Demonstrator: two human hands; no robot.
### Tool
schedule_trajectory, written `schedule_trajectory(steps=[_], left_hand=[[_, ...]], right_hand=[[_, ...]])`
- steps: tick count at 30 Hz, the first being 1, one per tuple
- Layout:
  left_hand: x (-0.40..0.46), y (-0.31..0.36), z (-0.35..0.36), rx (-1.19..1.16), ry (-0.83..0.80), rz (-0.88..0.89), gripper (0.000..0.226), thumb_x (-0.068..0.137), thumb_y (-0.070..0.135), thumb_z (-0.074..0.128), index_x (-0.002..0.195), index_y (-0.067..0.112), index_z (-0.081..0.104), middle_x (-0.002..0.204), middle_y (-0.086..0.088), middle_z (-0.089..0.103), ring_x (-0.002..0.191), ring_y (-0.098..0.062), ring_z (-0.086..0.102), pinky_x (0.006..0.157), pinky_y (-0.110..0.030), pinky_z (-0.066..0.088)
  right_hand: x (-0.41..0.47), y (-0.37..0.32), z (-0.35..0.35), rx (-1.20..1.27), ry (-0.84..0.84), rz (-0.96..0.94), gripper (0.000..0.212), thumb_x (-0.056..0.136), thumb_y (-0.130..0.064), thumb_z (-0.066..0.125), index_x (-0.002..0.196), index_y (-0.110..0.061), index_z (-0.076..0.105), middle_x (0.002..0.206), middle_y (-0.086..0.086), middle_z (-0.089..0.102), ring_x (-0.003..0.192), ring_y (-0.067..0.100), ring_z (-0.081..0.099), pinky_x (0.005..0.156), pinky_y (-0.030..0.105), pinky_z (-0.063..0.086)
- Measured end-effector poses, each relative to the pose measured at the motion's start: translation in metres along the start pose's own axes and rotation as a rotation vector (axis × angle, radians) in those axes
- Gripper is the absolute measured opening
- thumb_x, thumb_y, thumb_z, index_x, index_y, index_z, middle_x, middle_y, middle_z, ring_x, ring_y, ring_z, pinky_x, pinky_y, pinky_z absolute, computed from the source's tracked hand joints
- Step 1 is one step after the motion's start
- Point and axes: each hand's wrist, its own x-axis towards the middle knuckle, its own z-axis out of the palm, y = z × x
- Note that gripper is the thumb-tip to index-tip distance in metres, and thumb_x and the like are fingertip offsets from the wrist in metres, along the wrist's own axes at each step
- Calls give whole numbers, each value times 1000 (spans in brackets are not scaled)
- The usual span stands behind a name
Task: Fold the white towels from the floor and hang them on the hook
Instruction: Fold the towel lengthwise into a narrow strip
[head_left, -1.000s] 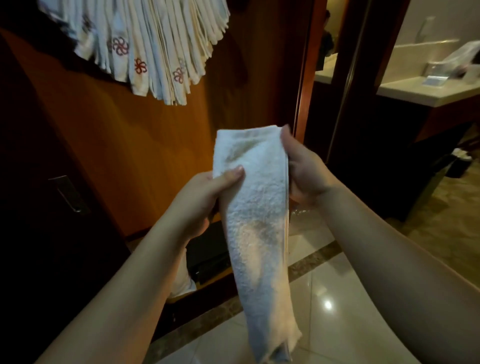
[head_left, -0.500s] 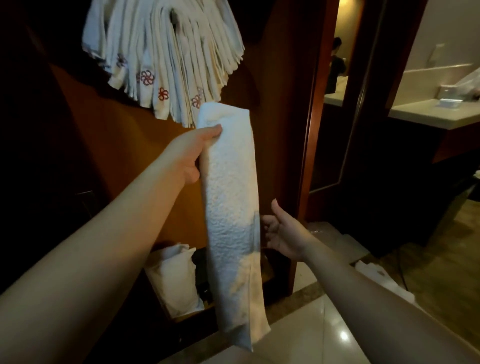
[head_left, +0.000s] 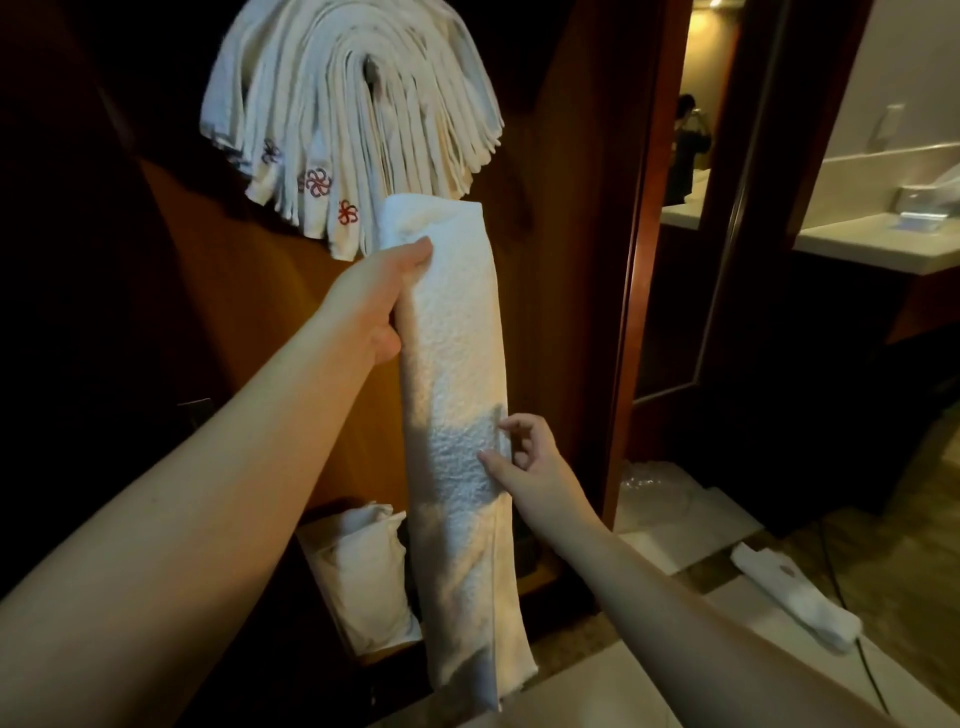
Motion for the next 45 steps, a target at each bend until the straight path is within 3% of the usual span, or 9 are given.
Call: schedule_trajectory(steps=[5, 9, 16, 27, 29, 31, 34, 38, 45], left_hand=[[-4, 2, -1, 24, -60, 58, 30, 88, 26, 74, 114, 17, 61, 91, -4, 78, 83, -24, 77, 66, -42, 62], [-5, 0, -2, 43, -86, 73, 29, 87, 29, 75, 111, 19, 61, 91, -3, 78, 83, -23, 77, 70, -45, 60], [-3, 2, -5, 70, -83, 107, 32, 83, 31, 79, 109, 17, 65, 89, -1, 79, 81, -21, 77, 59, -37, 61], [-5, 19, -15, 9, -183, 156, 38, 86, 28, 75, 118, 14, 64, 103, -6, 78, 95, -25, 75, 66, -40, 62], [-4, 19, -15, -41, -186, 118, 37, 90, 27, 71, 123, 13, 61, 105, -9, 77, 96, -28, 75, 67, -45, 62], [-2, 20, -15, -78, -177, 91, 35, 92, 25, 69, 123, 11, 61, 104, -11, 77, 94, -29, 75, 66, -47, 61], [3, 22, -14, -115, -165, 46, 31, 93, 22, 68, 120, 9, 61, 103, -14, 77, 92, -31, 75, 67, -49, 61], [11, 20, -7, -143, -149, -11, 24, 94, 20, 67, 114, 9, 62, 97, -15, 77, 87, -32, 76, 69, -53, 61], [42, 10, -6, -111, 5, -125, 23, 91, 18, 71, 106, 8, 58, 102, -16, 76, 95, -34, 73, 89, -56, 57]], right_hand=[[3, -6, 7, -145, 79, 6, 18, 92, -42, 68, 102, -43, 53, 113, -17, 62, 102, 0, 61, 80, 20, 50], [5, -8, 10, 6, 58, 77, 40, 92, -36, 72, 122, -32, 47, 138, -5, 55, 125, 14, 57, 104, 39, 51], [1, -6, 13, -188, 51, 12, 6, 100, -44, 55, 102, -38, 54, 99, -10, 68, 85, 0, 66, 68, 16, 51], [3, -15, 12, -37, 190, -41, 21, 103, -52, 42, 102, -33, 50, 78, -8, 58, 61, 0, 55, 52, 19, 44], [5, -17, 7, -11, 185, -41, 32, 95, -60, 49, 107, -30, 50, 81, -8, 59, 68, 7, 57, 56, 18, 45], [9, -19, 1, 94, 65, 40, 75, 78, -72, 64, 130, -22, 44, 109, -2, 67, 94, 15, 67, 82, 26, 56], [10, -22, -14, 444, -247, 307, 117, 45, -57, 96, 139, -8, 45, 128, 15, 66, 116, 28, 66, 98, 45, 54], [7, -29, -24, 311, -573, 447, 102, 35, -50, 101, 119, -5, 63, 111, 10, 73, 105, 23, 69, 91, 34, 55], [-3, -32, -21, 337, -477, 503, 56, 83, -43, 72, 121, -4, 61, 109, 5, 75, 103, 17, 71, 88, 28, 57]])
